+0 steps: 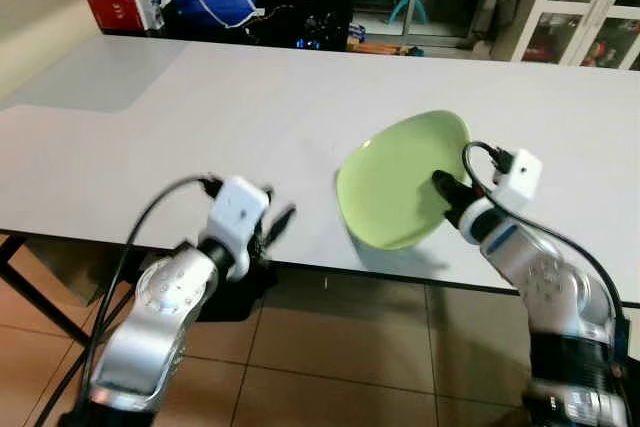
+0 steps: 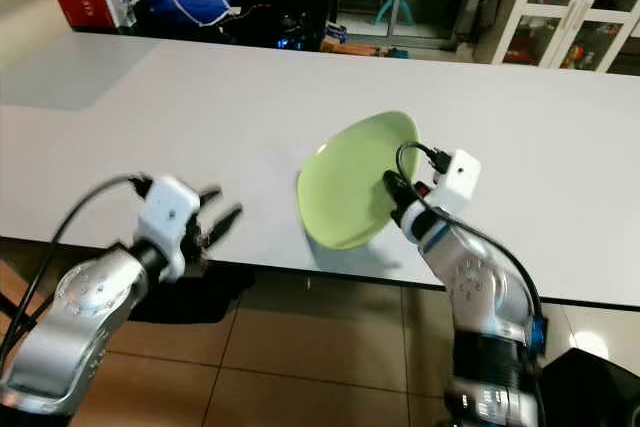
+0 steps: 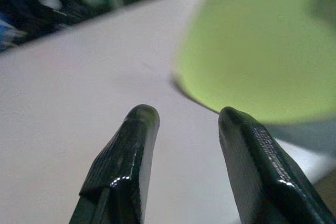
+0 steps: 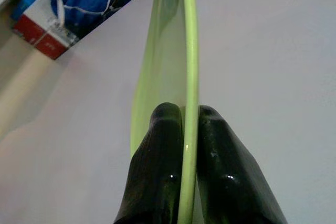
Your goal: Setting the table
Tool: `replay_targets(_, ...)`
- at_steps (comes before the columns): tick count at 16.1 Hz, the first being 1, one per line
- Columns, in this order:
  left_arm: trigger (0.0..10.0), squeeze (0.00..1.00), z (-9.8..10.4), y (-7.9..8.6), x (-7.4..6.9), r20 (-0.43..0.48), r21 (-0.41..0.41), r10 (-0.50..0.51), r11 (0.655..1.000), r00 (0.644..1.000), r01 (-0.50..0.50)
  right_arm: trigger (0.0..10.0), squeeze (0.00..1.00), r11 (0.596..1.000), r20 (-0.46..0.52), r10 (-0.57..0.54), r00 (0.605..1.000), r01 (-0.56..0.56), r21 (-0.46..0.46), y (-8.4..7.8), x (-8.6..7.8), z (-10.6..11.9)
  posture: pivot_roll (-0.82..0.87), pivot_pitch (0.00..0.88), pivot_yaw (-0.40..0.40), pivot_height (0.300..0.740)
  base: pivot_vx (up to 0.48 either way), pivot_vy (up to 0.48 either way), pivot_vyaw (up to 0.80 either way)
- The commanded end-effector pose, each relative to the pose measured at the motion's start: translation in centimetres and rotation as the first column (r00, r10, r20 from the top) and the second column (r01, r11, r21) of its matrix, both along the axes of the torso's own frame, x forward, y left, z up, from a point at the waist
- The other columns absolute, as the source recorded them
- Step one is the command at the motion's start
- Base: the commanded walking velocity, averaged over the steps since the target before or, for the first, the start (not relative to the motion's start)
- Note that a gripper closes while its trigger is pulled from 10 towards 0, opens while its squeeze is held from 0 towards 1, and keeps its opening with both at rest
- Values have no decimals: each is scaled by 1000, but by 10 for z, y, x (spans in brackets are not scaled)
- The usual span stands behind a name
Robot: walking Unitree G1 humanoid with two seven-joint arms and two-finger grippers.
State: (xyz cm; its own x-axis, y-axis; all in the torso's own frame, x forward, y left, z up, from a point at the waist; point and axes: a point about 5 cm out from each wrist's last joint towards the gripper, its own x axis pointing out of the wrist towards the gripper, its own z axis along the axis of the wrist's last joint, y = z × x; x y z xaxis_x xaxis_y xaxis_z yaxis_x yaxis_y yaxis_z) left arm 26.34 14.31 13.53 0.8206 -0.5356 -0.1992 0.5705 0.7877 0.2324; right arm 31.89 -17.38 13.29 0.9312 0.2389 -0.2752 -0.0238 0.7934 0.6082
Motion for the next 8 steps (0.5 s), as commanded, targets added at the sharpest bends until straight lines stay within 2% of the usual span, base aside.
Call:
replay_targets(1, 10000, 0, 5, -1, -5, -15, -11, -57, 998, 998, 56, 10000, 0, 999, -112, 21, 993, -18, 32, 0, -1, -15, 35, 27, 8, 740, 0, 0, 0)
replay_targets(3, 10000, 0, 7, 3, -6, -22, -18, -67, 998, 998, 66, 10000, 0, 996, -162, 28, 986, -13, 88, 0, 1, -22, 38, 31, 6, 740, 0, 0, 0)
replay_targets(5, 10000, 0, 10, 7, -7, -37, -34, -82, 996, 996, 80, 10000, 0, 985, -214, 96, 972, -62, 161, 4, -1, -30, 40, 34, 7, 740, 0, 0, 0)
replay_targets(8, 10000, 0, 10, 6, -9, -69, -74, -98, 993, 993, 92, 10000, 0, 981, -258, 134, 957, -91, 173, 7, -5, -38, 39, 38, 8, 740, 0, 0, 0)
